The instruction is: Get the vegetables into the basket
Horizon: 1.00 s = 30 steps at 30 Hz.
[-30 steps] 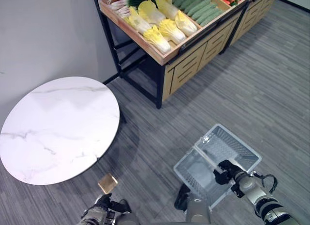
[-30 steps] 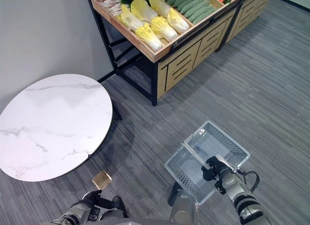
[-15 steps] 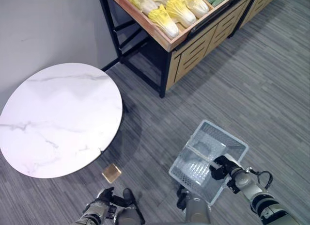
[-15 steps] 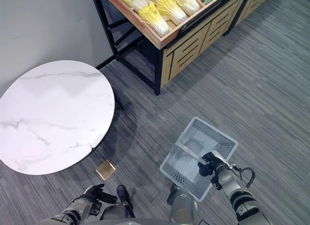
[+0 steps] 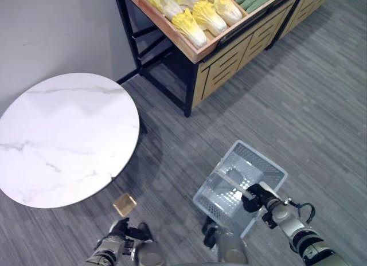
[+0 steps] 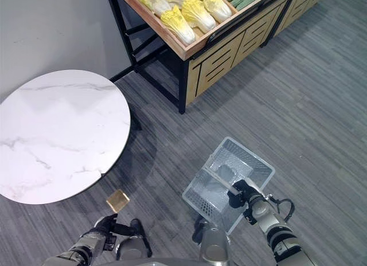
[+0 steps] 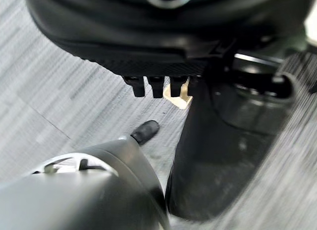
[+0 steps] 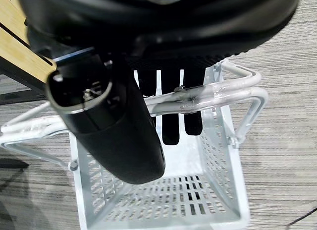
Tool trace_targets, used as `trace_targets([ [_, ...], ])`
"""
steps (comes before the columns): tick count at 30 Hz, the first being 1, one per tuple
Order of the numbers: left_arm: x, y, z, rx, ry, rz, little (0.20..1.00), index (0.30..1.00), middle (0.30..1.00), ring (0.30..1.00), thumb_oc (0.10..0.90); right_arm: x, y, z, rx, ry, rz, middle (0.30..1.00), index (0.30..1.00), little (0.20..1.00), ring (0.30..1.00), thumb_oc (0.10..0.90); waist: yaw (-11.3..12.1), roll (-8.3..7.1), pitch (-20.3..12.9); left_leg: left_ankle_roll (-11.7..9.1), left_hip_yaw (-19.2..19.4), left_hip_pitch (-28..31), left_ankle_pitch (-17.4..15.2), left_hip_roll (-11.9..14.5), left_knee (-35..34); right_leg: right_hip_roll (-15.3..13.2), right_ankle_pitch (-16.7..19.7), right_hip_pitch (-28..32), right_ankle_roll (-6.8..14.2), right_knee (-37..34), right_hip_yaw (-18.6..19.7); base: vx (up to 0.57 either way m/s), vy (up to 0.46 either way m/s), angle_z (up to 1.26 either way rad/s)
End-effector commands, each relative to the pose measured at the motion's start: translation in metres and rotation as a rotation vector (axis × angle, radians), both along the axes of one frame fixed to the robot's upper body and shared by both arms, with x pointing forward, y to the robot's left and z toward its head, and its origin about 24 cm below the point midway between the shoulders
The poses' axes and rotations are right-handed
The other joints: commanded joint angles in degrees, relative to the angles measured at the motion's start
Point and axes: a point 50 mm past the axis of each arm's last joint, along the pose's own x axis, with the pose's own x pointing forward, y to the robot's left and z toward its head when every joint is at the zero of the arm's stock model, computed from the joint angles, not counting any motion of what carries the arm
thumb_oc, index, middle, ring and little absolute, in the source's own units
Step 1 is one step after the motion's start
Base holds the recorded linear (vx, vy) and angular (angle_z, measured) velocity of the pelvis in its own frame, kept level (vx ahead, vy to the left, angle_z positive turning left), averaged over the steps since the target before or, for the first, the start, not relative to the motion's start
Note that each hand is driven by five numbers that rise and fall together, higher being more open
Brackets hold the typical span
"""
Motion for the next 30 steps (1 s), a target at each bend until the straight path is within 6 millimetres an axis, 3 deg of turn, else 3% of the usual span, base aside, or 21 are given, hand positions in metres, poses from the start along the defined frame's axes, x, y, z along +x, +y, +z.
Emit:
trace_targets([
  [1, -0.015, 0.0, -0.006, -0.006, 0.05, 0.037, 1.0, 1.0, 1.0, 1.0, 0.9, 0.009, -0.005, 0.01, 0.01, -0.066, -0.001, 0.3, 0.3, 0.3, 0.3, 0.4, 0.2, -2.85, 1.2, -1.9, -8.2, -5.4, -4.1, -5.2, -1.1, -0.7, -3.4, 2.1, 3.3, 0.1, 5.5, 0.06, 0.03, -0.04],
  [4, -0.016, -0.001, -0.007, -0.011, 0.046, 0.047, 1.0, 1.0, 1.0, 1.0, 0.9, 0.006, -0.006, 0.008, 0.013, -0.058, -0.01, 0.3, 0.3, 0.3, 0.3, 0.4, 1.3, -2.69, 0.7, -2.5, -14.9, -8.0, -0.5, -5.3, -7.4, -0.1, -3.6, 2.7, 4.1, -0.4, 7.6, 0.12, 0.11, 0.06],
  [6, -0.017, 0.0, -0.007, -0.007, 0.044, 0.047, 1.0, 1.0, 1.0, 1.0, 0.9, 0.006, -0.007, 0.008, 0.007, -0.058, 0.0, 0.3, 0.3, 0.3, 0.3, 0.4, 2.4, -2.73, 0.6, -2.0, -20.8, -8.9, -0.4, -7.5, -7.8, 0.2, -3.9, 2.7, 4.3, 0.1, 10.5, 0.12, 0.145, -0.35],
  [9, -0.022, -0.002, -0.009, -0.013, 0.059, 0.055, 1.0, 1.0, 1.0, 1.0, 0.9, 0.006, -0.004, 0.008, 0.014, -0.055, 0.006, 0.3, 0.3, 0.3, 0.3, 0.4, 1.6, -2.77, 0.0, -1.5, -18.6, -7.8, -1.8, -7.9, -7.3, -0.6, -3.6, 2.7, 4.7, 0.2, 12.6, 0.07, 0.175, -0.96],
  [10, -0.025, -0.005, -0.011, -0.023, 0.073, 0.041, 1.0, 1.0, 1.0, 1.0, 0.9, 0.006, -0.005, 0.008, 0.014, -0.053, 0.003, 0.3, 0.3, 0.3, 0.3, 0.4, 1.8, -2.92, -0.2, -0.7, -17.8, -7.9, -3.2, -9.7, -5.5, -1.8, -2.9, 2.5, 5.1, -0.2, 14.3, 0.09, 0.251, -0.91],
  [16, -0.024, -0.004, -0.01, -0.007, 0.069, 0.009, 1.0, 1.0, 1.0, 1.0, 0.9, 0.01, 0.001, 0.008, 0.041, -0.069, -0.014, 0.3, 0.3, 0.3, 0.3, 0.4, 1.5, -3.23, 0.1, 1.1, -13.7, -7.0, -5.4, -12.3, -4.3, -4.4, -0.7, 1.5, 6.7, -1.1, 18.1, 0.03, 0.225, -0.34],
  [20, -0.016, -0.001, -0.006, 0.009, 0.043, 0.0, 1.0, 1.0, 1.0, 1.0, 0.9, 0.017, 0.006, 0.011, 0.057, -0.086, -0.018, 0.3, 0.3, 0.3, 0.3, 0.4, 0.5, -3.93, 0.8, 2.8, -10.5, -7.0, -9.0, -14.7, -1.4, -6.8, 2.7, -0.4, 8.5, -2.6, 21.6, 0.01, 0.214, -0.51],
  [25, -0.008, 0.004, -0.002, 0.033, 0.013, -0.014, 1.0, 1.0, 1.0, 1.0, 0.9, 0.027, 0.008, 0.018, 0.063, -0.131, -0.029, 0.3, 0.3, 0.3, 0.3, 0.4, -0.5, -4.36, 1.1, 4.3, -6.3, -7.1, -12.9, -15.7, 3.0, -8.4, 6.6, -2.3, 10.2, -4.7, 24.7, -0.01, 0.183, -0.56],
  [29, -0.003, 0.009, 0.002, 0.052, -0.007, -0.017, 1.0, 1.0, 1.0, 1.0, 0.9, 0.032, 0.01, 0.023, 0.057, -0.16, -0.018, 0.3, 0.3, 0.3, 0.3, 0.4, -0.8, -4.53, 1.2, 5.0, -3.6, -5.5, -13.6, -15.4, 2.9, -8.5, 7.6, -3.0, 10.8, -4.3, 25.5, -0.01, 0.138, -0.4],
  [30, -0.001, 0.012, 0.005, 0.046, -0.025, 0.012, 1.0, 1.0, 1.0, 1.0, 0.9, 0.033, 0.012, 0.024, 0.054, -0.171, -0.014, 0.3, 0.3, 0.3, 0.3, 0.4, -0.4, -3.78, 1.3, 5.2, -1.7, -3.7, -12.8, -14.7, 0.8, -8.9, 7.9, -3.3, 11.1, -2.7, 22.3, -0.08, 0.096, -0.51],
])
